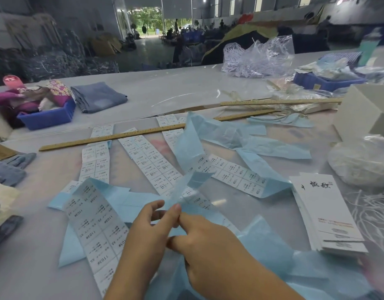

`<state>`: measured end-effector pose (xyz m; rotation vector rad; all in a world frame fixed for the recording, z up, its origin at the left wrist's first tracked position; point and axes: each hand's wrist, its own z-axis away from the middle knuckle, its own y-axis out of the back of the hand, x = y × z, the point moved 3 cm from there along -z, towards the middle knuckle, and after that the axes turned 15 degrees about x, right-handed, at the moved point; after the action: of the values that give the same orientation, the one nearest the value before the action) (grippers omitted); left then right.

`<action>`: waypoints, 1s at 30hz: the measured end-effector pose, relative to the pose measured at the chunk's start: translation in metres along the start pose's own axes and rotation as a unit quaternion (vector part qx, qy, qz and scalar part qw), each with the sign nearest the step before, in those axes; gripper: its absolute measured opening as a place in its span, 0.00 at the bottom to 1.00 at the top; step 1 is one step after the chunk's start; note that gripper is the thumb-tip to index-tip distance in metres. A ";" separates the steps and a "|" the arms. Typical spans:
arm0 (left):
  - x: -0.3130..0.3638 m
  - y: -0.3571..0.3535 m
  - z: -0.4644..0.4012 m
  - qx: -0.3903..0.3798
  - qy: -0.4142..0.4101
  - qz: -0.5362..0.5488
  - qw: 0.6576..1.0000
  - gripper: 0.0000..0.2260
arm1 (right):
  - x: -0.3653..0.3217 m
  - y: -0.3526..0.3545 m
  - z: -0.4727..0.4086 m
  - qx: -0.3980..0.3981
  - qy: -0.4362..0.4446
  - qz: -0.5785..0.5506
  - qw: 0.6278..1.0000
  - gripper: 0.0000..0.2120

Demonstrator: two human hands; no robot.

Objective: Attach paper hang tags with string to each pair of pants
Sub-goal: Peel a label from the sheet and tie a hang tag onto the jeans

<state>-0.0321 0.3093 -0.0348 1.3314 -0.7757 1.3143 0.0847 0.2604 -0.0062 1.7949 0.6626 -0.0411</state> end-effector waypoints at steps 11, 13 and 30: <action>0.013 -0.011 0.023 0.111 -0.315 -0.220 0.917 0.12 | 0.054 0.001 -0.009 0.083 -0.325 -0.399 0.853 0.26; 0.018 -0.020 0.035 0.073 -0.372 -0.223 0.898 0.12 | 0.058 0.001 -0.013 0.116 -0.348 -0.511 0.778 0.22; 0.021 -0.008 0.021 -0.007 -0.022 0.162 0.987 0.12 | 0.057 0.002 -0.013 0.118 -0.326 -0.693 0.633 0.24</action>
<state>-0.0148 0.2955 -0.0133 1.2611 -1.0629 1.5317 0.1294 0.2952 -0.0202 0.9074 1.3448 -1.7922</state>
